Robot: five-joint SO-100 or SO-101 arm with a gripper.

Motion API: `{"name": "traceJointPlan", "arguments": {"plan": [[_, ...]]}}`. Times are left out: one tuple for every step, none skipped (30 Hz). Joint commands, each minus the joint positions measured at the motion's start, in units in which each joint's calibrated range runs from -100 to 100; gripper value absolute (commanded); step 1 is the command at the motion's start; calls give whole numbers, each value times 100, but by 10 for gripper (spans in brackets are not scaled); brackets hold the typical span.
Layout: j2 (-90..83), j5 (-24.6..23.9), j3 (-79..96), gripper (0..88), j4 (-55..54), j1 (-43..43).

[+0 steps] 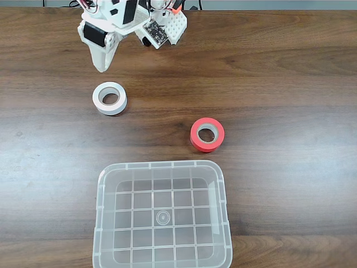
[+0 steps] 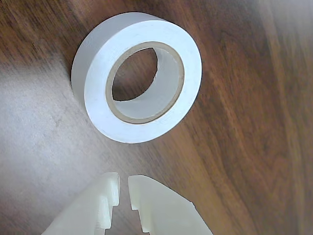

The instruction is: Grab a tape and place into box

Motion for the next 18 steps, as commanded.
{"name": "traceJointPlan", "arguments": {"plan": [[1797,29,-2124,13,-75,6],[2135,34,-2457,13,-58,6],[2497,34,-2825,13,-58,6],[2810,34,-3158,13,-49,6],[3148,34,-3517,13,20,6],[3438,34,-3859,13,131,6],[3760,40,-4200,13,294,-9],[4025,40,-4480,13,456,-60],[4315,66,-4778,13,636,-104],[4532,150,-4980,13,799,-133],[4717,266,-5129,13,919,-170],[4926,382,-5260,13,1013,-214],[5071,419,-5330,13,1038,-265],[5176,435,-5365,13,1038,-294],[5224,451,-5365,14,1038,-309],[5240,456,-5365,14,1013,-309],[5256,461,-5365,14,1004,-309],[5264,461,-5365,14,996,-316]]}}
